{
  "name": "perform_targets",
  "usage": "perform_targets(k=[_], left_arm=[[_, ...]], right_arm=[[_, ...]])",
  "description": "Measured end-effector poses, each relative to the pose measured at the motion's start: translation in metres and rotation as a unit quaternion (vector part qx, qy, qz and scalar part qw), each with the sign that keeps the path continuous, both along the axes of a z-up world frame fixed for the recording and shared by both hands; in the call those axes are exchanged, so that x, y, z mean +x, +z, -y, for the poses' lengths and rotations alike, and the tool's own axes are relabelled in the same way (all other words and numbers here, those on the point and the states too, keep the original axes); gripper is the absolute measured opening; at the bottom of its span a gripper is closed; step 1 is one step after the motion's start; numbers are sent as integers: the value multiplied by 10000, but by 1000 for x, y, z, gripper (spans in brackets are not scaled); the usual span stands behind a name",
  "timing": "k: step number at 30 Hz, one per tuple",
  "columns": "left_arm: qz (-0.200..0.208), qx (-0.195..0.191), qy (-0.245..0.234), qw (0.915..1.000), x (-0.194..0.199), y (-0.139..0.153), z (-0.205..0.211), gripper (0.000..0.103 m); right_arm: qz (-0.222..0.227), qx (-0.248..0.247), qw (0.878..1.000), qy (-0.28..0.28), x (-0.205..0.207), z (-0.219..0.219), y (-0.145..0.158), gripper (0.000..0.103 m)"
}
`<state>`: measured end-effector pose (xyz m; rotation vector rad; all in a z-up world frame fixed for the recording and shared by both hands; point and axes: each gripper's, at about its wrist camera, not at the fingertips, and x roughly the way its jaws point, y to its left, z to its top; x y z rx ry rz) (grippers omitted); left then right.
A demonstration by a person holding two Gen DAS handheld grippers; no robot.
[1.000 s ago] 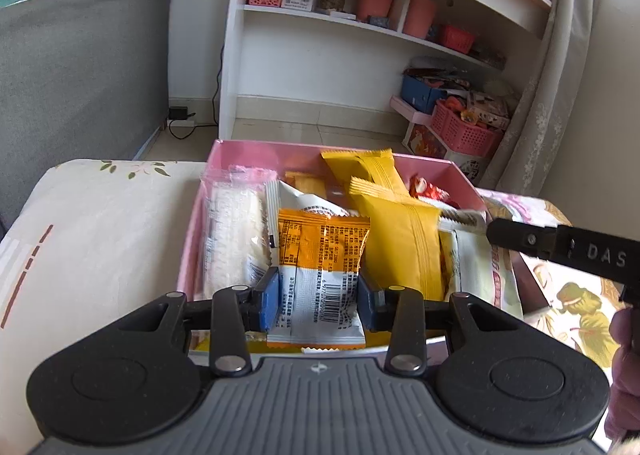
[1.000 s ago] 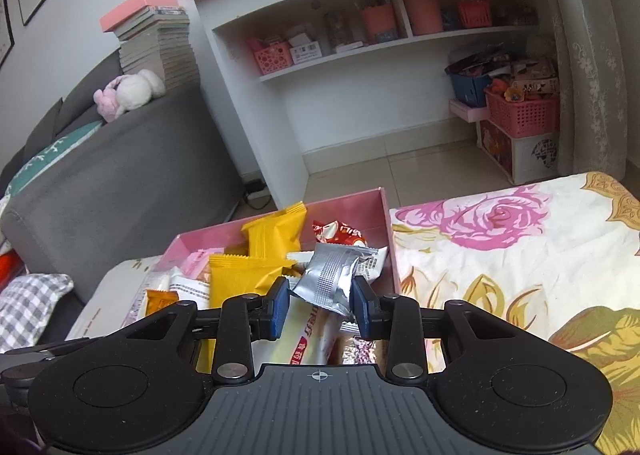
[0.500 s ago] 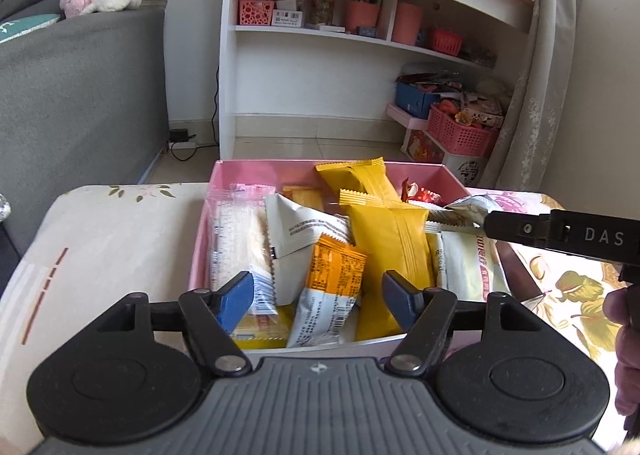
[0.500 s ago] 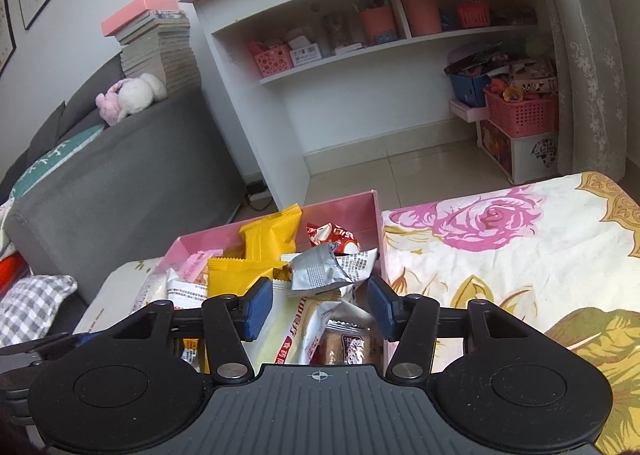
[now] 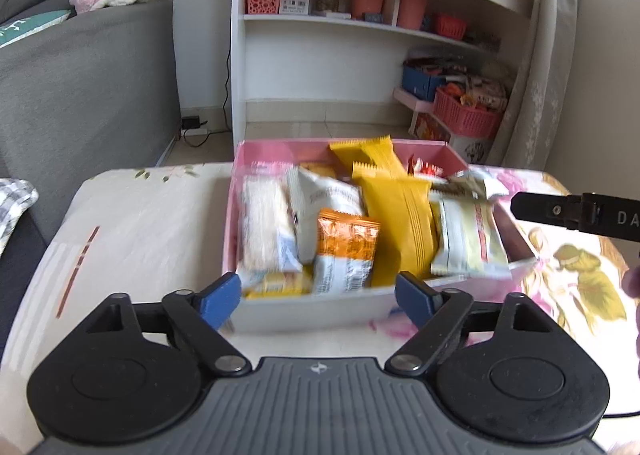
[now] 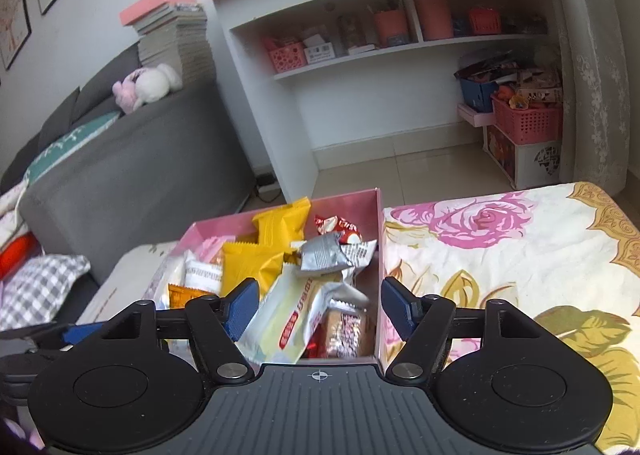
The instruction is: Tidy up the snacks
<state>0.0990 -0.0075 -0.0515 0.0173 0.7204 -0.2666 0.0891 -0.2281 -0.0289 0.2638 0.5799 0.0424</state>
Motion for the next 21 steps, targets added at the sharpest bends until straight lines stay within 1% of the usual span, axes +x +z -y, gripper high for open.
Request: perform_targets(k=[2,4,6,7,11,13,18,21], left_arm=[[-66,77,-7,9999,-8,1,-2,89],[-116,166,37,9998,-15,3,-5,97],[-175,226,139,9995,-23,5,-8,101],[-213,228,194,9993,-27,6,-10,102],[-490,201,353,9980,-42,10,-15,103],[-603,167,403,9972,-51,13,-17,103],[-814,17,478,9955,-70,17,-22,103],[-898,46,578,9943,-75,19,-23,103]], right_arm=[[-61,-134,9999,33,-7,-4,2,79],[-148,-249,9996,59,-15,-8,4,84],[-232,-356,9990,116,-24,-13,6,90],[-262,-418,9987,154,-29,-17,8,91],[-422,-660,9967,223,-48,-32,13,97],[-518,-718,9959,163,-57,-37,16,98],[-767,-549,9955,-125,-74,-38,23,98],[-913,-448,9945,-266,-82,-38,25,99]])
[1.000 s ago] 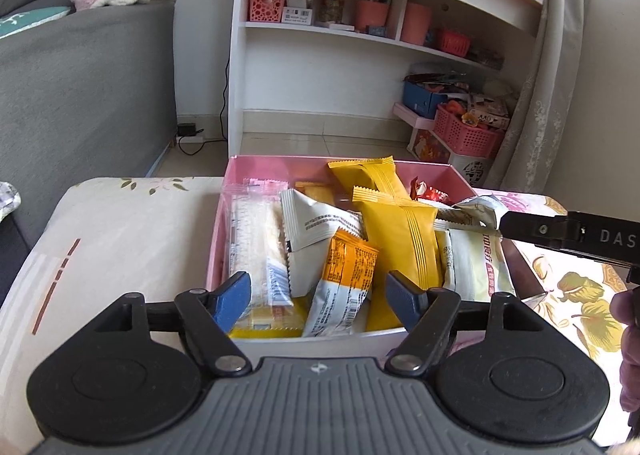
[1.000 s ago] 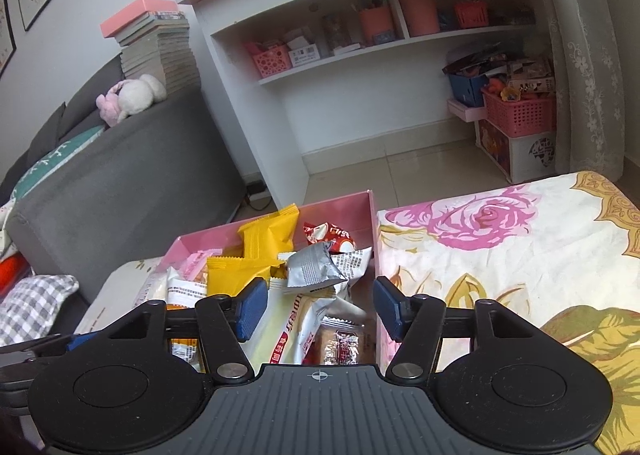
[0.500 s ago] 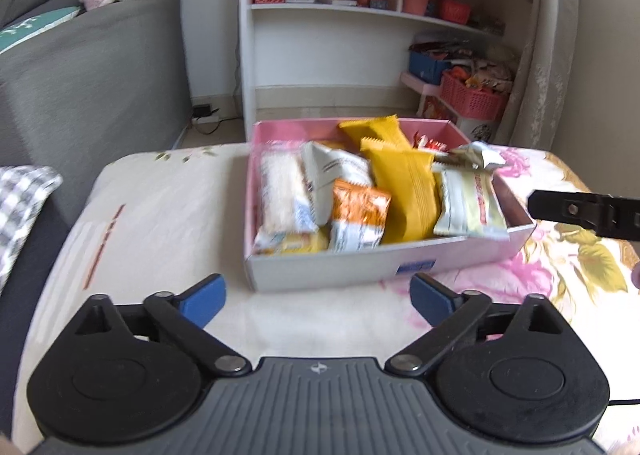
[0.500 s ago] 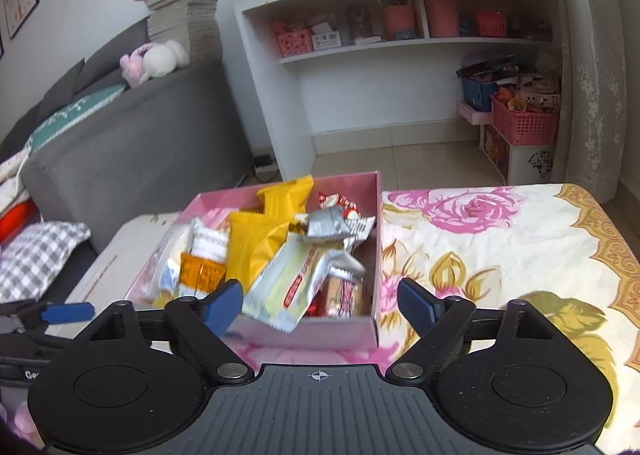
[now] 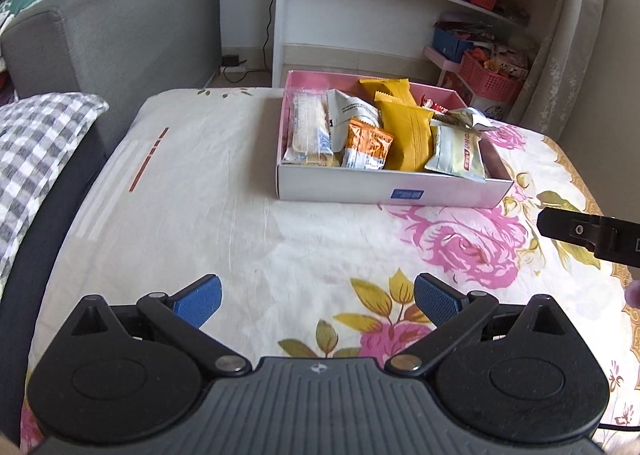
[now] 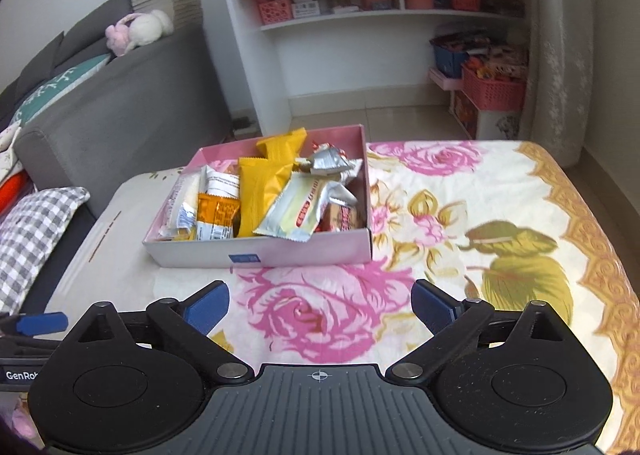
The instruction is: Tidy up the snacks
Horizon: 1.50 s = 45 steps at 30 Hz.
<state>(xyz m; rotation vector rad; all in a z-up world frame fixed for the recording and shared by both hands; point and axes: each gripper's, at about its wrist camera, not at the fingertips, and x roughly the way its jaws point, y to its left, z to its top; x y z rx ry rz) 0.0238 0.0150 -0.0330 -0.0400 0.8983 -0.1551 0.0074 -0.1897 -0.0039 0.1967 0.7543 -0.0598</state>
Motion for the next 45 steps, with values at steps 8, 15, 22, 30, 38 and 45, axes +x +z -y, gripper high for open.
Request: perform_targets(k=[8,15,22,30,38,45], left_arm=[[61,176,264,9995,-12,7,6,103],[186,395,418,9982,-15,9,10,103],[188,434,428,9980,-15,9,14,103],[74,423,402,9983,-14,5,15,103],[65,423,361,9984,-16,6,17,103],[61,424,347,9985,-16,6,18,103]], right_arm=[[-185,-219,9995,-112,-18,-12,-1,99],[-189,-421,9989,-79,-21,-22,-2,100],[-245,-491,9985,-63,-15,-25,-4,100],[-328,-445,9984,-125,-13,-22,-7,100],[-335,-462,9983,-112,-13,-23,-6,100],[-366,-512,9980,-65,-13,-27,-8,100]])
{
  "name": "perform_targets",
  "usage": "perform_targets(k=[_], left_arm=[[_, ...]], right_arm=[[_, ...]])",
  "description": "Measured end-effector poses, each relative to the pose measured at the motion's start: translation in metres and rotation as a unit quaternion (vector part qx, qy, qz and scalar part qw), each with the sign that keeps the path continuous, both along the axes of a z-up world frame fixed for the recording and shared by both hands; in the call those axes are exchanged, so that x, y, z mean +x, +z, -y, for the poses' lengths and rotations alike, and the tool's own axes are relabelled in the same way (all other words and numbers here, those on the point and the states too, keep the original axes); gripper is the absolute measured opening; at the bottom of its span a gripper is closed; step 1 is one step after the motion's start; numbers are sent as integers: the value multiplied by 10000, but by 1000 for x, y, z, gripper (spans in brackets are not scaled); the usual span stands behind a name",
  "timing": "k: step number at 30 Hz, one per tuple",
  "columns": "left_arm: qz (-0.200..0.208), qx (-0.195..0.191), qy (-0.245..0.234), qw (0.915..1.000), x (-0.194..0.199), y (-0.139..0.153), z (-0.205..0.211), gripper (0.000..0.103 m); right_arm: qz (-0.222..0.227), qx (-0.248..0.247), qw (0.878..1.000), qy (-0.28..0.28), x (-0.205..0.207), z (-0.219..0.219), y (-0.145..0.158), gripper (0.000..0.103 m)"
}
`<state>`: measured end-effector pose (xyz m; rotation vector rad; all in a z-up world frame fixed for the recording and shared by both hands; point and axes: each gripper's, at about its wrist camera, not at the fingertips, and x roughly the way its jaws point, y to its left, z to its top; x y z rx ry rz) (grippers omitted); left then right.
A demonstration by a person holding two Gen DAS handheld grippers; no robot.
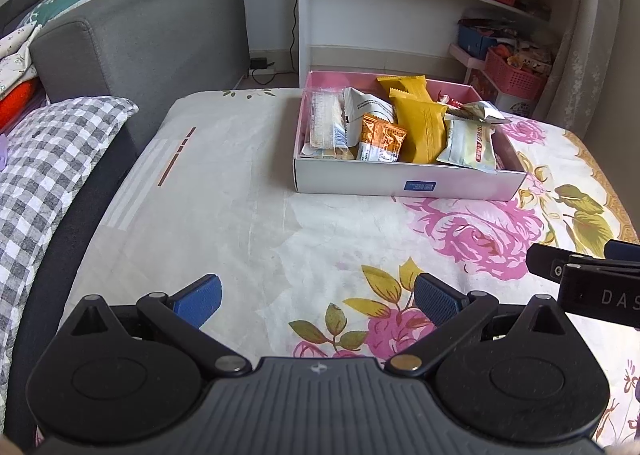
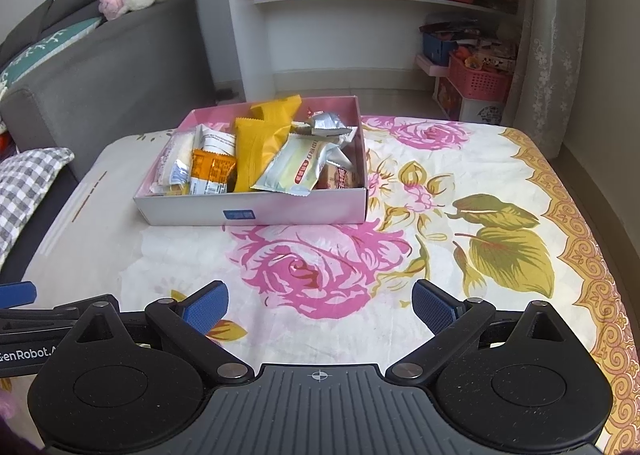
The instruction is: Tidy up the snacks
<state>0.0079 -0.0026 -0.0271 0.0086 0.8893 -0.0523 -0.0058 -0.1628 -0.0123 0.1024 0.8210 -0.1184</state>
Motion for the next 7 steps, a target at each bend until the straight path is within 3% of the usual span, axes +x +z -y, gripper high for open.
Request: perform_targets(k=[7], left_arm=[[13,54,-111,9999,-1,-1,5,103]], right_arm=[[-1,25,10000,-15,1,-1,-1,100]])
